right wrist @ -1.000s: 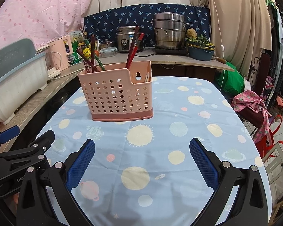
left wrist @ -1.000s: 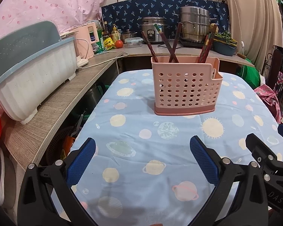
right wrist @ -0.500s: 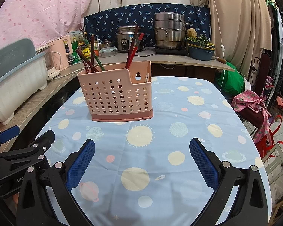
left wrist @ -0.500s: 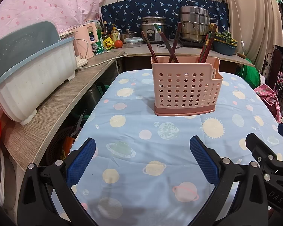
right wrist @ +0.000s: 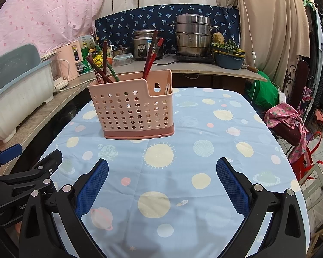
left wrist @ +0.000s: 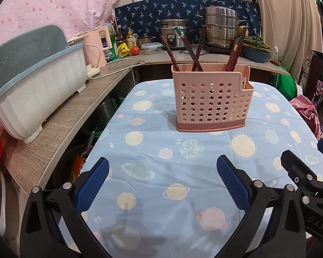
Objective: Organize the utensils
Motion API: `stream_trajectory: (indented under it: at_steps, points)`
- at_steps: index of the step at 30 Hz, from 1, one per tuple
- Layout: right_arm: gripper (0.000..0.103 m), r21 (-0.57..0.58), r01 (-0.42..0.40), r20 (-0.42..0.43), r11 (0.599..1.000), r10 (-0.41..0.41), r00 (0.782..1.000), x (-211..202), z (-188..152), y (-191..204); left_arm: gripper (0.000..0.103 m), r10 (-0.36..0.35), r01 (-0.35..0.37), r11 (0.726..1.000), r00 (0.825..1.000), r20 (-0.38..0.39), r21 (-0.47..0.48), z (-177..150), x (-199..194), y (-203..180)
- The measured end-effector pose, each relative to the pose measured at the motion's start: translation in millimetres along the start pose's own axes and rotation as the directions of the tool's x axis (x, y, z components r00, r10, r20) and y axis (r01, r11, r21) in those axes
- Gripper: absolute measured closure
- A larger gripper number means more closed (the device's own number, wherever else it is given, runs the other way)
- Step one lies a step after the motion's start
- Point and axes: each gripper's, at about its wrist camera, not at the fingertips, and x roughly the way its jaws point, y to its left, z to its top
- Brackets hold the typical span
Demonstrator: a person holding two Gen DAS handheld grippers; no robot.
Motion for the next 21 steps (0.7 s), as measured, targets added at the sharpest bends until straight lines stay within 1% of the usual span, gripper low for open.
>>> stream_trajectory:
  at_steps: [9,21]
  points:
    - [0.006,-0.001,0.004,-0.008,1.000,-0.004,1.000,5.2,0.4,-3.2,0.007,0.001,-0.001,1.000,1.000,0.000,0.003,-0.9,1.4,-0.6]
    - [0.006,-0.018,0.008,-0.022,1.000,-0.009,1.000,10.4,-0.3,3.2,0.007,0.005,-0.005,1.000,1.000,-0.012,0.003,-2.0,6.2,0.6]
